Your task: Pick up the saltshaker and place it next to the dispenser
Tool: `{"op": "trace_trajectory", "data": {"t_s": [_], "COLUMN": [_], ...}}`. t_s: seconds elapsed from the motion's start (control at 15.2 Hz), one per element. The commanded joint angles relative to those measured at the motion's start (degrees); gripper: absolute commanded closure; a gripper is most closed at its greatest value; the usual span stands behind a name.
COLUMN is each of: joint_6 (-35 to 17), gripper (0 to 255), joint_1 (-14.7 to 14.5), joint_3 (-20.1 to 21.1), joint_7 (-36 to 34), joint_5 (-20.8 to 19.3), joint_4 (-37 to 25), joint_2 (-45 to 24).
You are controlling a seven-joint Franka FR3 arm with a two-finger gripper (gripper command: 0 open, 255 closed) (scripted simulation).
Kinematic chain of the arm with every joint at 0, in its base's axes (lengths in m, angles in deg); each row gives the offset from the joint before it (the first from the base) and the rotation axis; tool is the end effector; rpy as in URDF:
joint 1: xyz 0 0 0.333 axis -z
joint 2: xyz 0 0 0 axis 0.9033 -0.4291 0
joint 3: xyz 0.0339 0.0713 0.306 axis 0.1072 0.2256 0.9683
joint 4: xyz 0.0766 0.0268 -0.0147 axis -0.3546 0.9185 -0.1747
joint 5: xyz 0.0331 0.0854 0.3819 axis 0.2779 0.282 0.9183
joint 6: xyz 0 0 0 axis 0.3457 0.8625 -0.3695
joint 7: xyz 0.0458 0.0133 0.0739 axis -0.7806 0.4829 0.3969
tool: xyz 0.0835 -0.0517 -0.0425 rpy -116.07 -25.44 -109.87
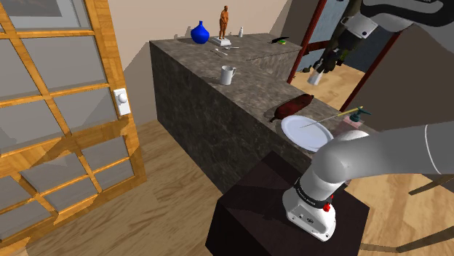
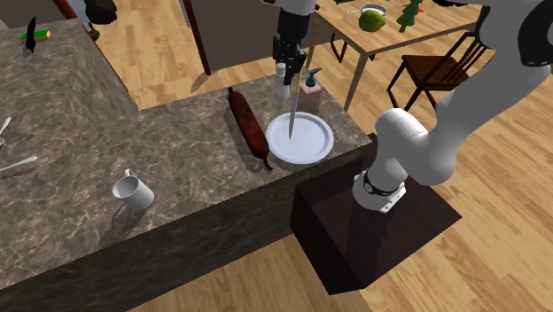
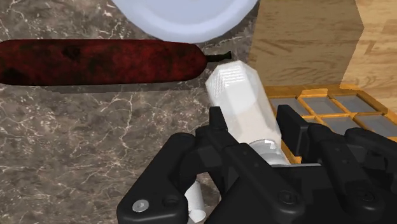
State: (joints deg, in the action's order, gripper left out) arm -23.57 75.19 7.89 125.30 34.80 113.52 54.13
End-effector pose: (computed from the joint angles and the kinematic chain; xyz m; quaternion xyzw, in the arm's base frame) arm 0.2086 -0.3382 0.5983 -0.9905 0.0134 -0.1236 0.0595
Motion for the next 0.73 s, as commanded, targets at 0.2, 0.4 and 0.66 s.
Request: {"op": "trace_trajectory", "data": {"t_s": [0.2,0.4,0.66], "joint_6": [4.05,6.80,10.47], "gripper": [255,255,255], "joint_1": [4.10,6.37,9.05], "joint_3": [-1.78,-3.24,-5.55], "joint_7": [3.95,6.76,10.91], "joint_5": [-3.54,-5.62,-8.40], "joint_4": [1.75,1.67,0.65], "joint_2": [5.83,8.64,11.62]}}
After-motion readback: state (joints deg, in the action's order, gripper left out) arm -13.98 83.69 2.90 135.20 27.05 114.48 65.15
